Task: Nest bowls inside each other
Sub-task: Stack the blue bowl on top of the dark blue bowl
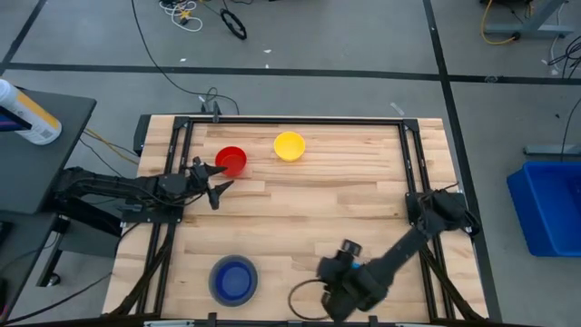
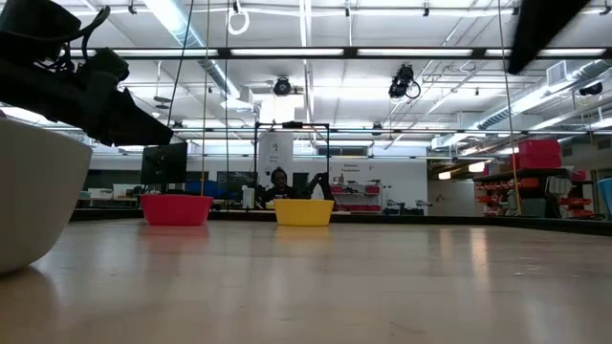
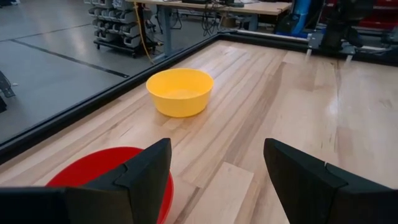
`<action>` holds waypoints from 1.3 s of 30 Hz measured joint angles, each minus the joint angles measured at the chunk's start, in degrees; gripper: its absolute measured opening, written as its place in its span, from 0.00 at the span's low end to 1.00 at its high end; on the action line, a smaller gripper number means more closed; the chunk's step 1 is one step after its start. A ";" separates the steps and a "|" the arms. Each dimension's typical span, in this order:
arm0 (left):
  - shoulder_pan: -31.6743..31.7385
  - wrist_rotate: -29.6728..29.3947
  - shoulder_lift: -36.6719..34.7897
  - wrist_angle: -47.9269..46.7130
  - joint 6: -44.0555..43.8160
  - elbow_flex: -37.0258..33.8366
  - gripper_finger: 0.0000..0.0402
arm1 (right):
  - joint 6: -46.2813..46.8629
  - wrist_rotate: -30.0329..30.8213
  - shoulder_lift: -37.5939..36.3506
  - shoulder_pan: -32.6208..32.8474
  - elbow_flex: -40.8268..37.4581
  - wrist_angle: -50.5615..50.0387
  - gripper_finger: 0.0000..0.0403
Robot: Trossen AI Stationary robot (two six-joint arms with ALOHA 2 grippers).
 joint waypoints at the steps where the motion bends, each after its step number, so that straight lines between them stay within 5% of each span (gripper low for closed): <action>1: 0.01 0.02 0.00 0.00 0.00 0.00 0.65 | 2.59 -0.14 0.01 0.99 -0.46 -1.42 0.58; 15: 0.01 1.39 0.00 0.07 -0.09 0.00 0.66 | 19.82 -6.53 0.04 6.40 -11.96 -4.79 0.58; 30: 0.00 1.61 0.00 0.07 -0.11 -0.02 0.66 | 14.26 -6.03 0.04 5.37 -16.02 3.15 0.46; 35: 0.01 2.19 0.00 0.04 -0.31 -0.02 0.66 | 11.97 -8.26 0.07 4.07 -21.78 13.71 0.44; 39: 0.01 2.22 0.00 0.02 -0.29 -0.02 0.65 | 10.38 -8.07 -0.17 3.49 -23.50 17.27 0.33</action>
